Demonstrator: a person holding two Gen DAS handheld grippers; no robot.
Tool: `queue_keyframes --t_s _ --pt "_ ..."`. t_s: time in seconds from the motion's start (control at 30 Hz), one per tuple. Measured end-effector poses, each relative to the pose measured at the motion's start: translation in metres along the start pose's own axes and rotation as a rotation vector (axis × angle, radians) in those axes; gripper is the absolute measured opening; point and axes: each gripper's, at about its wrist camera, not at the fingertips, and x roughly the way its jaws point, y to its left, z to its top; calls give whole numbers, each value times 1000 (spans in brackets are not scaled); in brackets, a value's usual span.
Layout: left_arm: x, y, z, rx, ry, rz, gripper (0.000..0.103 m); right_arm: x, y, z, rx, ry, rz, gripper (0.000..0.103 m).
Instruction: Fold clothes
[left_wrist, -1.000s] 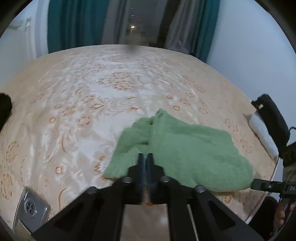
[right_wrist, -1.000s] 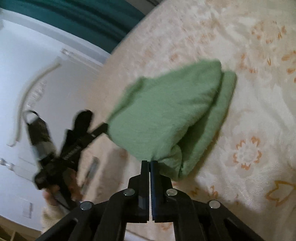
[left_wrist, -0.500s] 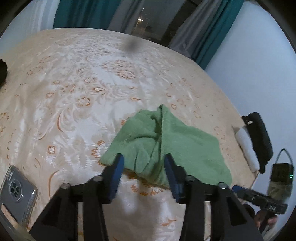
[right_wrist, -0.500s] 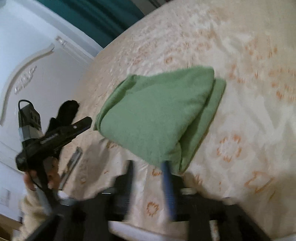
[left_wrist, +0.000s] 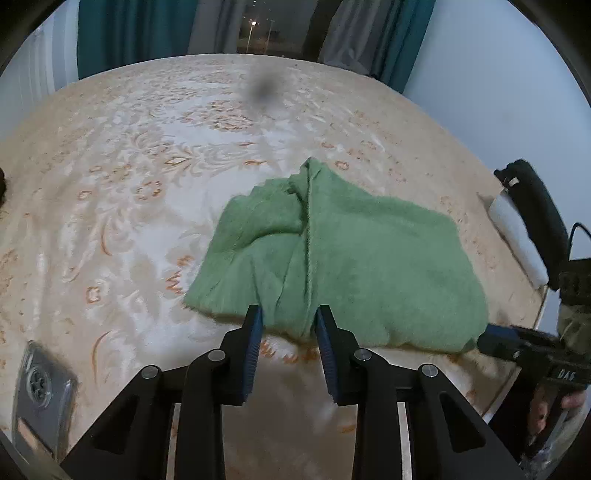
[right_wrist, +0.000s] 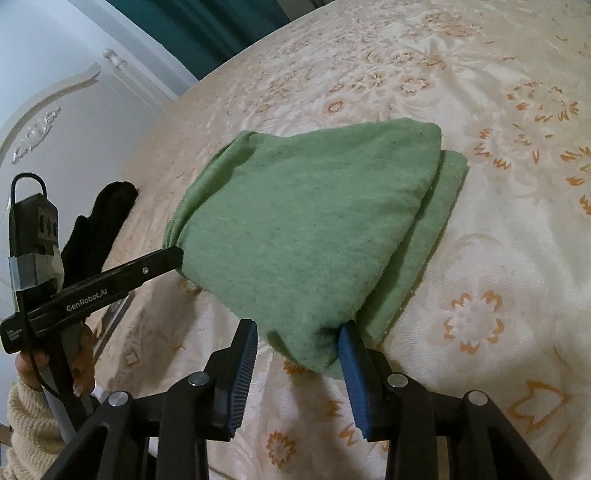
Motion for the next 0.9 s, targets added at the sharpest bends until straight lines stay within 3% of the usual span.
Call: queue_keyframes --t_s 0.27,0.37,0.43,0.5,0.73,0.77,0.9 --pt "6 0 1 18 14 17 32 3 3 -2 -11 5 -4 38" --pt "6 8 3 -24 16 -5 6 5 4 -2 -17 8 -7 32" --pt "0 13 6 -52 -17 -7 6 6 2 -3 -8 13 4 17" --pt "-7 18 9 -76 -47 -14 5 8 -2 -4 20 25 32 9" --pt "-14 33 12 -141 -80 -9 4 7 -2 -5 32 26 60 8" --pt "-17 35 12 -148 -88 8 0 6 -2 -4 34 19 61 7" --pt "-23 51 11 -194 -106 34 0 0 -3 -1 34 8 49 7"
